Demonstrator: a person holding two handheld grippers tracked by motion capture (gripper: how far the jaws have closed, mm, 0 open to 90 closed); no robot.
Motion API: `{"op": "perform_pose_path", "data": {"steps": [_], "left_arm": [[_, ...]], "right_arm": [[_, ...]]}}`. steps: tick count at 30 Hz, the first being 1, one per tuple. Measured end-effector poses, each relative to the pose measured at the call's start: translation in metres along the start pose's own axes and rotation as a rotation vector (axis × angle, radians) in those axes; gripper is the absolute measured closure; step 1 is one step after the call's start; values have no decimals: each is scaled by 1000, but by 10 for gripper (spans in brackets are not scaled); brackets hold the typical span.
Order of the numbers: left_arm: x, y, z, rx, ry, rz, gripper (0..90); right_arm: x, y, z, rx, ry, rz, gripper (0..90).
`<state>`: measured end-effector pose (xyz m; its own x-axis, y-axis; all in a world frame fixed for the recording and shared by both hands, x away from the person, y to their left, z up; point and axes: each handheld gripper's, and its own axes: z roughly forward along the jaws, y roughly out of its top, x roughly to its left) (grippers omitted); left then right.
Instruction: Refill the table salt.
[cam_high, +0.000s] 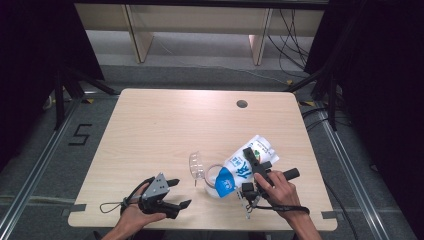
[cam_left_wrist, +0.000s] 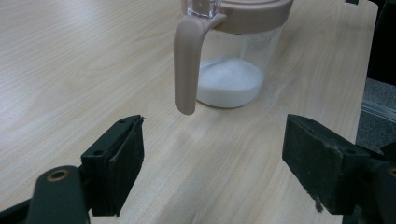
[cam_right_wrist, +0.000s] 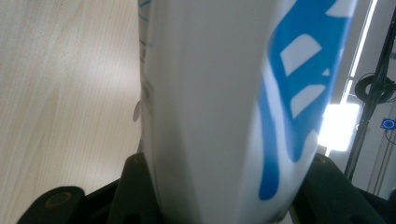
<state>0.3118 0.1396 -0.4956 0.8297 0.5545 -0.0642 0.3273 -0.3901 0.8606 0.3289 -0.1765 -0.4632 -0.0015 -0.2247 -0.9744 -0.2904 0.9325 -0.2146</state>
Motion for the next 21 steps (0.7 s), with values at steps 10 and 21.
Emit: {"op": "perform_pose_path", "data": {"steps": [10,21], "left_arm": [[1,0,0,2,1,12,206],[0,0,0,-5,-2,1,206]], "right_arm": [[0,0,0,0,-2,-1,602],[0,0,0,1,-4,4,608]]}}
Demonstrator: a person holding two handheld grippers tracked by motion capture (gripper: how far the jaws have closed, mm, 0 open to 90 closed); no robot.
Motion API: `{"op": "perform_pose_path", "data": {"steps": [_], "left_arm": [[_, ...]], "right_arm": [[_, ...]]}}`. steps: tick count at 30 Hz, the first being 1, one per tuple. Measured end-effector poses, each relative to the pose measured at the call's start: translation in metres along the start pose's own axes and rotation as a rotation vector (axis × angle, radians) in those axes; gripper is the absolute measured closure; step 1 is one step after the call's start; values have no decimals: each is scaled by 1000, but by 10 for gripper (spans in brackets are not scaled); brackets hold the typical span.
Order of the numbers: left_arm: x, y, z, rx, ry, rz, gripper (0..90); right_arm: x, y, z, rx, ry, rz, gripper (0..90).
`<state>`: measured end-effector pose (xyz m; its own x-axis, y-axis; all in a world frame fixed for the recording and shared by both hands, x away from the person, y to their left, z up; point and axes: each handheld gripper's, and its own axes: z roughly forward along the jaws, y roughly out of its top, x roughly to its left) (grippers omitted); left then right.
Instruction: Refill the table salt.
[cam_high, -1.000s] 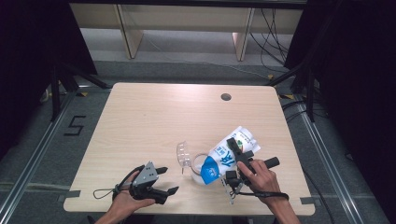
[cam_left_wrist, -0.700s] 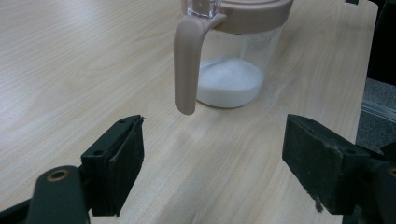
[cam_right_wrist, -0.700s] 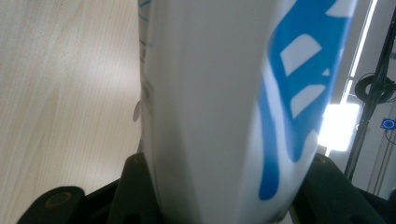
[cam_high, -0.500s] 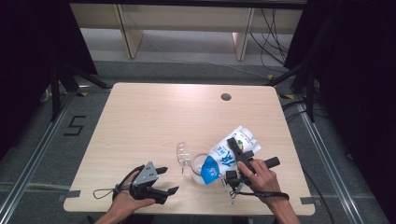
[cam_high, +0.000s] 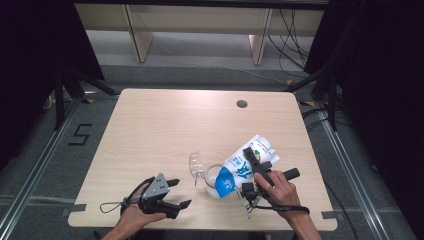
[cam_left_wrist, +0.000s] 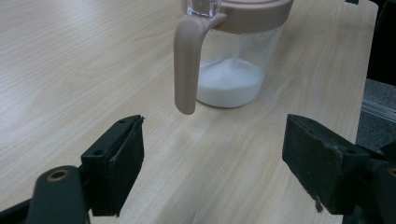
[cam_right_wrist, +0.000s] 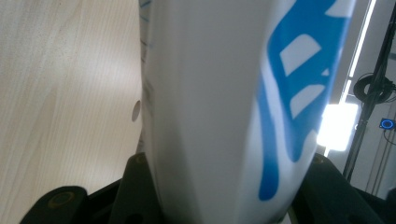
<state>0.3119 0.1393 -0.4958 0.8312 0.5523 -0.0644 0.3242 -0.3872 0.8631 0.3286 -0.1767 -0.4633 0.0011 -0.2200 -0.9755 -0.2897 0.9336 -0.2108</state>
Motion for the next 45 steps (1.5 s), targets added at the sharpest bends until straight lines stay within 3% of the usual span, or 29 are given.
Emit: {"op": "perform_pose_path", "data": {"steps": [21,23,25,30,32,34,36,45], "left_arm": [[0,0,0,7,3,7,206],[0,0,0,6,2,1,206],[0,0,0,6,2,1,206],[0,0,0,6,2,1,206],[2,1,-1,6,-2,31,206],[0,0,0,6,2,1,206],[0,0,0,6,2,1,206],[0,0,-1,5,2,0,206]], "right_arm": [[1,0,-1,11,11,19,620],[-1,1,-1,11,13,-6,622],[1,0,-1,9,10,17,622],[-1,0,-1,2,1,-8,622],[-1,0,-1,7,4,-1,623],[0,0,-1,5,9,12,623],[-1,1,-1,2,3,-8,622],[0,0,-1,5,7,8,625]]}}
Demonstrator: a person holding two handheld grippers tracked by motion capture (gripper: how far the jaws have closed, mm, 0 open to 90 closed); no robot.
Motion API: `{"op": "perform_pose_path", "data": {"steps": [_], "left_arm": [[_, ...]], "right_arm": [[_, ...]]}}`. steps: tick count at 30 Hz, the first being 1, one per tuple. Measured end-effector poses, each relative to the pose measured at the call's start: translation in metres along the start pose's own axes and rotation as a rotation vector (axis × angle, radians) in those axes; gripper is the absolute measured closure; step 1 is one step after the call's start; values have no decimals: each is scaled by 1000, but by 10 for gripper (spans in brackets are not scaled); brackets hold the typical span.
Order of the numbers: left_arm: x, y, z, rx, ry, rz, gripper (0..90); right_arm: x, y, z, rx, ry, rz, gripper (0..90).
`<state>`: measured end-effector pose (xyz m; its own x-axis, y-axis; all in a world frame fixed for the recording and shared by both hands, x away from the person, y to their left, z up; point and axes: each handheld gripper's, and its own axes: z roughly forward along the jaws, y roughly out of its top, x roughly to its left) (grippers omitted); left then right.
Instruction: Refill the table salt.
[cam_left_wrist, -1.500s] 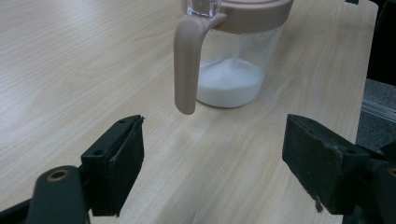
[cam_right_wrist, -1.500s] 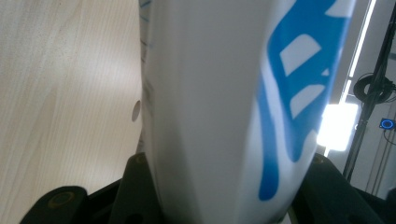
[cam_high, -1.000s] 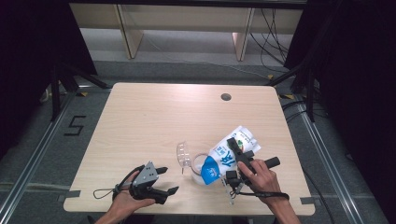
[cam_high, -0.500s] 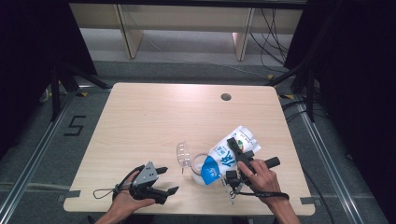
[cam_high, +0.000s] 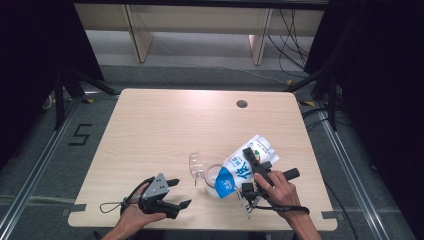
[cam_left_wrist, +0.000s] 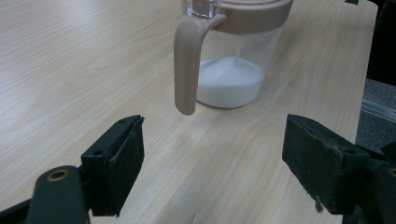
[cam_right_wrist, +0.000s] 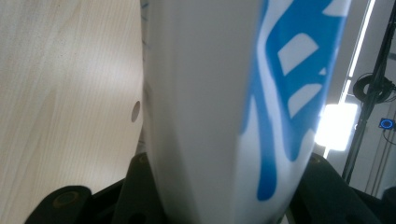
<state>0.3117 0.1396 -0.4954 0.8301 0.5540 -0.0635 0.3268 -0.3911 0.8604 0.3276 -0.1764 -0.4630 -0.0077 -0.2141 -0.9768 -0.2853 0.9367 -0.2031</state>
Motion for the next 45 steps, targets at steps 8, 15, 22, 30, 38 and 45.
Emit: {"op": "perform_pose_path", "data": {"steps": [8,15,22,30,38,45], "left_arm": [[0,0,0,0,0,0,206],[0,0,0,-1,-1,-1,206],[0,0,1,-5,-4,-7,206],[0,0,0,-5,-2,3,206],[0,0,0,1,-1,1,206],[0,0,0,1,0,1,206]], "right_arm": [[-1,0,0,3,-1,-14,626],[0,0,0,2,0,-7,628],[-1,0,0,2,0,-7,632],[-1,0,0,3,-1,-8,632],[-2,0,0,10,-2,-21,633],[-3,1,0,4,-2,-49,635]]}}
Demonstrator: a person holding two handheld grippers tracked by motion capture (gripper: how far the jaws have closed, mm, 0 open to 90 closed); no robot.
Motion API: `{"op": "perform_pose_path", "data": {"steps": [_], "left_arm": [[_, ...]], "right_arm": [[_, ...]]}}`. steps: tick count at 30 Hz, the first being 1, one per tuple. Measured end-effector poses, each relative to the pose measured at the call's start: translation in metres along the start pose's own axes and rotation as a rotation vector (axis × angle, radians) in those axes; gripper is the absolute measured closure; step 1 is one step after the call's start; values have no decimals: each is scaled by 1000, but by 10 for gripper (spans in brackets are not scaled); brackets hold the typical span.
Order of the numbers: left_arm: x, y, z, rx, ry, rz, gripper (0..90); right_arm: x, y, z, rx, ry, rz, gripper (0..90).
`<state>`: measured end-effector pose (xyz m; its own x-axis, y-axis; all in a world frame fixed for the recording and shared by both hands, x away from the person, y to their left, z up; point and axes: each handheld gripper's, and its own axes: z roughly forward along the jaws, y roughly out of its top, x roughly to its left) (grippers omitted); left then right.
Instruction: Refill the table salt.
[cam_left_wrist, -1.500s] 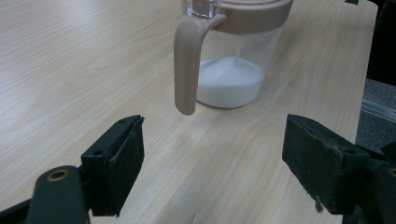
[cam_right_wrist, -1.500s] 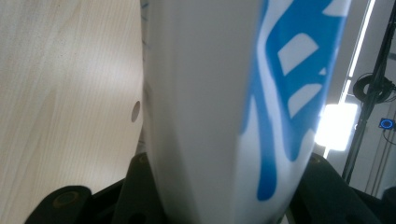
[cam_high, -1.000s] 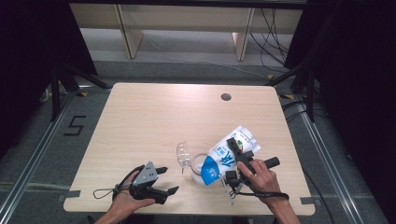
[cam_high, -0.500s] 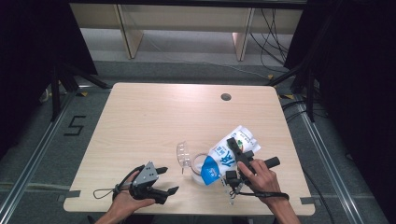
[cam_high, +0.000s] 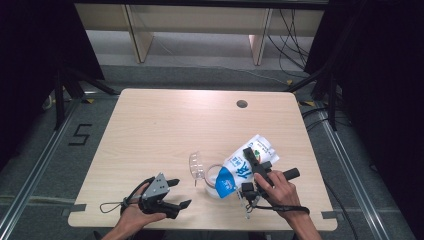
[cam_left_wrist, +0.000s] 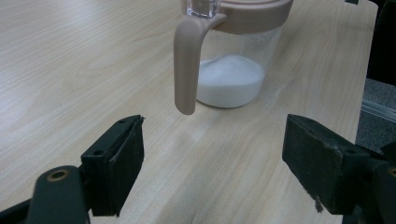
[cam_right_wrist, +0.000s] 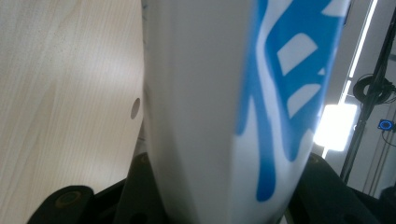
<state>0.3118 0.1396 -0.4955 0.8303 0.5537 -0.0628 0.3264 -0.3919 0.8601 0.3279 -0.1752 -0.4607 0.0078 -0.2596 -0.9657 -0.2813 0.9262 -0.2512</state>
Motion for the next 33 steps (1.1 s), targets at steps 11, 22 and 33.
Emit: {"op": "perform_pose_path", "data": {"steps": [11,22,33], "left_arm": [[0,0,0,0,0,0,206],[0,0,0,-1,0,0,206],[0,0,0,0,0,-1,206]], "right_arm": [[3,-1,0,16,11,31,641],[3,0,0,14,9,31,642],[3,-1,0,19,9,29,647]]}}
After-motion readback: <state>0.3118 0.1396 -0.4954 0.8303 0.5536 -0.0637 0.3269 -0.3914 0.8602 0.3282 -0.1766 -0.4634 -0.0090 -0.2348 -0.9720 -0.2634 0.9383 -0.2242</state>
